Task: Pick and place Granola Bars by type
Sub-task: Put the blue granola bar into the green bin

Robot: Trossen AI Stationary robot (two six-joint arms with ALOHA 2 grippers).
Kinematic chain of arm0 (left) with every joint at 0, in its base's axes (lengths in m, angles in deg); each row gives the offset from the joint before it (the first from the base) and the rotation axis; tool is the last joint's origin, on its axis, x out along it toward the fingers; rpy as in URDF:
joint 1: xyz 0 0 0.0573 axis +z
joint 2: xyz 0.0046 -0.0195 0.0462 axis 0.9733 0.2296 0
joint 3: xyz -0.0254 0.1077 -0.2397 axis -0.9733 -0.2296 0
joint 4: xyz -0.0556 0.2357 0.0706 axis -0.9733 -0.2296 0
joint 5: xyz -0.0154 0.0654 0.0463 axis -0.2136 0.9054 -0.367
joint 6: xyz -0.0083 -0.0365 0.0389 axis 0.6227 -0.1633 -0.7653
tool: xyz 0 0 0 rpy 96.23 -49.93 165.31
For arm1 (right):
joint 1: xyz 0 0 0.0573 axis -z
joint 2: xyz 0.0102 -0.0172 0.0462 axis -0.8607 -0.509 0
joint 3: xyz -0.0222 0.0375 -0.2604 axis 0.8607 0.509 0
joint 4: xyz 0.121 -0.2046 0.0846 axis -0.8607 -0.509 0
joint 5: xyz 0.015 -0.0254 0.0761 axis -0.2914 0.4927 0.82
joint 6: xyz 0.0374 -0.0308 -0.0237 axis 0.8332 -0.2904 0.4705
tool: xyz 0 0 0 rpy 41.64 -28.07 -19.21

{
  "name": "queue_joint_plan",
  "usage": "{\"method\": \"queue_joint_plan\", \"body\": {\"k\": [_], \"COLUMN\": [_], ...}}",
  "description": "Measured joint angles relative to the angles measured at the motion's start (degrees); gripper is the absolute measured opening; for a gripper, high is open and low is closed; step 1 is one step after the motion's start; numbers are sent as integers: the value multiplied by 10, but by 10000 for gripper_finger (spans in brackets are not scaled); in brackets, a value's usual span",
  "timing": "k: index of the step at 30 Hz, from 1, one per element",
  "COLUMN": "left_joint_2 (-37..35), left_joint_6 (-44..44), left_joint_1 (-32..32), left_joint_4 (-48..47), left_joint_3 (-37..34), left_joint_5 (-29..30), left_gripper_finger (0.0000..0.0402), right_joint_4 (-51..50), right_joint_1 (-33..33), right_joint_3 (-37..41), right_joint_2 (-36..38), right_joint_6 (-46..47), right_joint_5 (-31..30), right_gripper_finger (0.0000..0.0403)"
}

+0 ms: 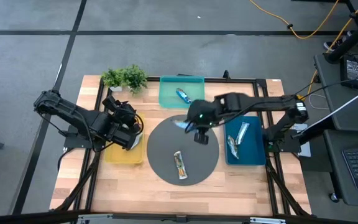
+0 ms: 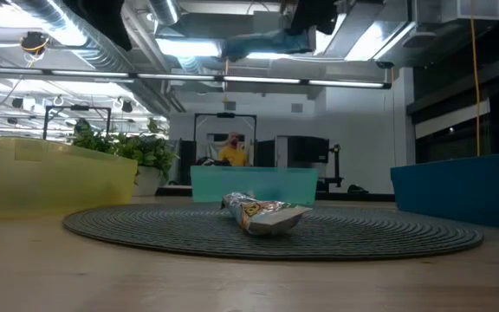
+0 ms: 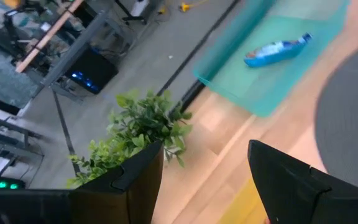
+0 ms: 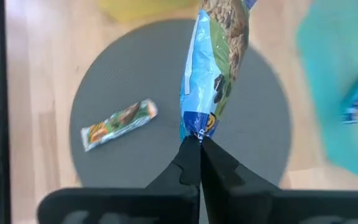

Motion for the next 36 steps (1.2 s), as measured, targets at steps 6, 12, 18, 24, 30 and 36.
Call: {"method": "queue_joint_plan", "body": {"k": [6,12,18,24,30,36], "left_joint_2": [0,-2,-2,-2,-2,-2], "left_joint_6": [-10,-83,-133,-184,-210,-212], "left_joint_1": [38,93,136,157,168,186], "left_joint_4": [7,27,73,153,206,251], "left_joint_3": [0,7,23,23,23,23], "left_joint_5": [37,44,53,73,97,97], "left_gripper_finger": [226,226,226,226,226,226], "right_joint_4": [-3,-22,-38,-38,-13,55], "right_joint_1": [38,77,137,226,324,385], "right_joint_3": [0,0,0,0,0,0], "right_joint_2": [28,36,38,38,29,-7], "right_joint_6": [-1,-19,-79,-184,-292,-349], "right_joint_5": [-23,-23,-41,-42,-42,-5], "right_gripper_finger": [6,6,6,6,7,7]}}
